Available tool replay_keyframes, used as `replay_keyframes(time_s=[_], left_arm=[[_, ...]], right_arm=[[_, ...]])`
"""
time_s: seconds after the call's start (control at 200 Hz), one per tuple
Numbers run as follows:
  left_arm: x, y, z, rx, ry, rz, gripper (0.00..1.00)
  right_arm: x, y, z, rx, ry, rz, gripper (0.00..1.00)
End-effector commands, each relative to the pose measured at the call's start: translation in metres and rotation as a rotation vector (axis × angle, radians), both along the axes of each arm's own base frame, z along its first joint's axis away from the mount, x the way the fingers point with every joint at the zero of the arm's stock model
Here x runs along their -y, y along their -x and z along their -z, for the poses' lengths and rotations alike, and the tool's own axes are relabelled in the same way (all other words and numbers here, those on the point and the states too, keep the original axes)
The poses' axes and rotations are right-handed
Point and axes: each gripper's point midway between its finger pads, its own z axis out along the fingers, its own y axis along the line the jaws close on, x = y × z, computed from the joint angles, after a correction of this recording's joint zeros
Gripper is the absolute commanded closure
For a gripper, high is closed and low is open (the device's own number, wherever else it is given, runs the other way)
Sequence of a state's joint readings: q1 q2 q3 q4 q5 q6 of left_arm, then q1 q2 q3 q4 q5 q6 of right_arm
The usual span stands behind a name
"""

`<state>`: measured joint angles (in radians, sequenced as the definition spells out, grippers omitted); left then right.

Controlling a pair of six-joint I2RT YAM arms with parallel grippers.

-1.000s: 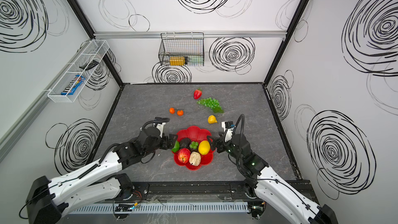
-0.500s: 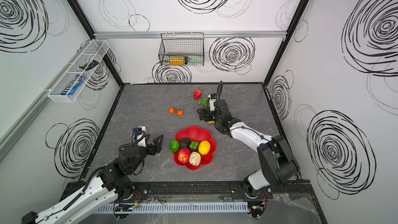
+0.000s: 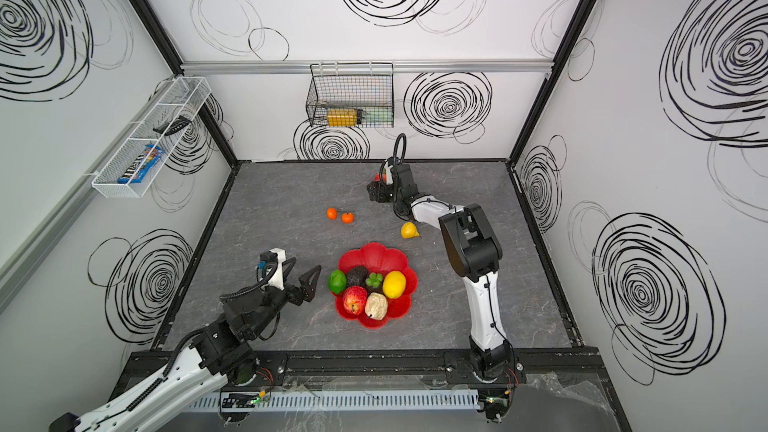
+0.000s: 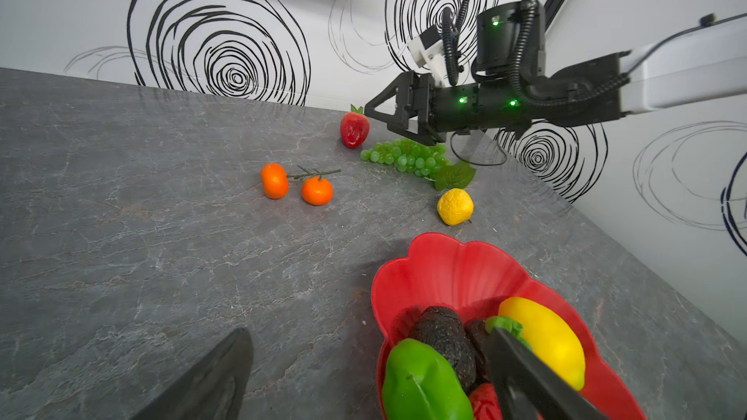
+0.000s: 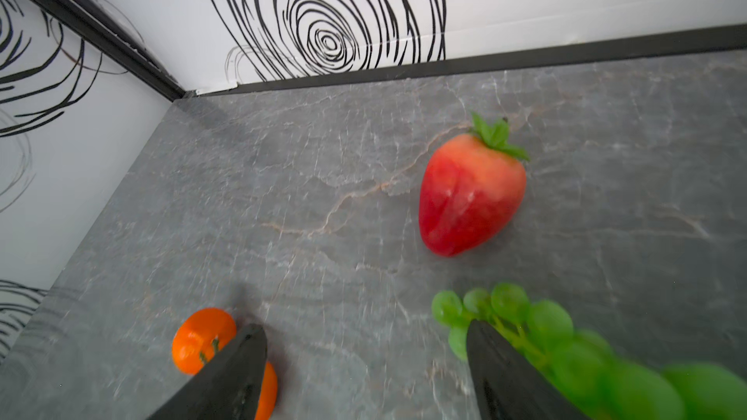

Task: Place and organize the fake fruits in the fruit bowl
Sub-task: 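Withdraw the left gripper while the right gripper reaches toward the red strawberry, then lower the right gripper onto the red strawberry and close on it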

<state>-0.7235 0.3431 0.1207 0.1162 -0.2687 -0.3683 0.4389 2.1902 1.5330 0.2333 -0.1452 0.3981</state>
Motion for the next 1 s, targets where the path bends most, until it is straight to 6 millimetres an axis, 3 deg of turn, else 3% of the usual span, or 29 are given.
replay_keyframes(time_s=[0.0,0.415,0.896,0.996], left_arm=[[0.001,-0.001,-0.012,0.054,0.024,0.006,0.05],[0.003,-0.003,-0.011,0.054,0.018,0.008,0.04],[0.001,-0.004,-0.011,0.056,0.018,0.002,0.04],[0.001,-0.004,-0.012,0.058,0.02,0.0,0.04]], right_arm=[[0.02,-0.028,0.005,-0.001,0.046,0.093,0.18],[0.013,-0.082,0.035,0.002,0.093,0.142,0.18],[-0.003,-0.082,0.056,-0.027,0.121,0.114,0.2],[-0.003,-0.082,0.056,-0.031,0.116,0.108,0.25]])
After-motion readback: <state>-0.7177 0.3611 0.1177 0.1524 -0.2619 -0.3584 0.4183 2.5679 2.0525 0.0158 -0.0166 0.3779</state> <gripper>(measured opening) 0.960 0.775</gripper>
